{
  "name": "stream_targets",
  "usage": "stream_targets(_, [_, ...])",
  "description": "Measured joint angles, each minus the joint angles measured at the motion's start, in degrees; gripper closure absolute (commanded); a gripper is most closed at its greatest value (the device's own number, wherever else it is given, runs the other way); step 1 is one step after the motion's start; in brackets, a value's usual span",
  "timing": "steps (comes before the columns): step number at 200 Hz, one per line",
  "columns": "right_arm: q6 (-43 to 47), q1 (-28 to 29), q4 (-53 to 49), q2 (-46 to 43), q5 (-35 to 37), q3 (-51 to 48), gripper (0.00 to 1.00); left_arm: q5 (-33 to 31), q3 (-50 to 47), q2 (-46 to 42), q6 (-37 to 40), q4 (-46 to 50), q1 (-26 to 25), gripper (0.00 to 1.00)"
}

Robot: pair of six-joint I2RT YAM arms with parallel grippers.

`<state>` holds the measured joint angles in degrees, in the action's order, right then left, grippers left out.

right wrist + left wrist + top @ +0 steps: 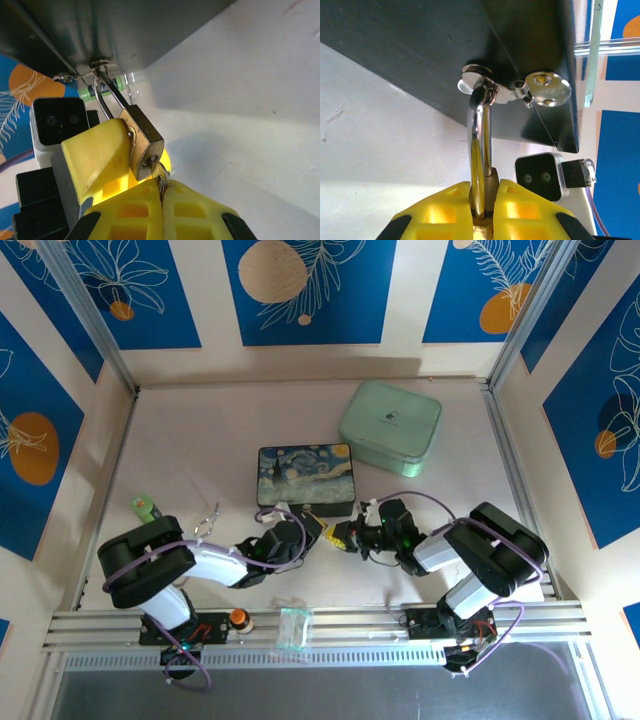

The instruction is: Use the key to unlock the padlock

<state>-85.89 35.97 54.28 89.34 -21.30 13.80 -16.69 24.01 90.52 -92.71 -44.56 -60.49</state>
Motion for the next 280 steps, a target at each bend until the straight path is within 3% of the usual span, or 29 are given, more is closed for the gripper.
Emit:
stream_targets(53, [2.51, -2.86, -4.59, 0.17, -7.63, 2.45, 1.0, 0.7, 0.44, -0.02, 0.48, 0.07, 0.0, 1.0])
stream_targets(95, [0.7, -2.49, -6.82, 0.15, -7.5, 3.56, 1.0, -0.13, 0.7, -0.04, 1.31, 0.85, 0.0, 1.0])
stream_targets(121, [-4.17, -2.45, -3.17, 1.57, -7.41, 2.89, 1.0, -0.42, 0.68, -0.11, 1.33, 0.87, 0.0, 1.0])
stream_targets(144, [-4.11, -2.01, -3.72, 1.75, -7.17, 2.91, 0.85, -0.31, 0.68, -0.11, 1.66, 1.4, 0.0, 1.0])
stream_targets(178, [4.28, 0.24, -18.58, -5.86, -3.48, 5.62, 0.66, 0.59, 0.68, -0.98, 1.73, 2.6, -0.57, 1.0])
stream_targets(221, [18.84, 0.46, -40.24, -18.14, 2.49, 9.46, 0.64, 0.59, 0.55, -4.46, 2.91, 6.27, -0.92, 1.0])
stream_targets(261, [30.67, 3.26, -57.72, -21.33, 11.65, 13.92, 0.59, 0.83, -0.42, -5.01, 3.91, 9.2, -0.92, 1.0])
stream_targets(272, [33.83, 6.29, -62.82, -21.94, 16.87, 15.98, 0.49, 0.81, -0.52, -5.42, 4.33, 9.77, -0.92, 1.0])
stream_targets(280, [35.6, 8.68, -65.2, -22.64, 20.57, 17.07, 0.06, 0.83, -0.52, -5.88, 4.52, 10.16, -0.92, 1.0])
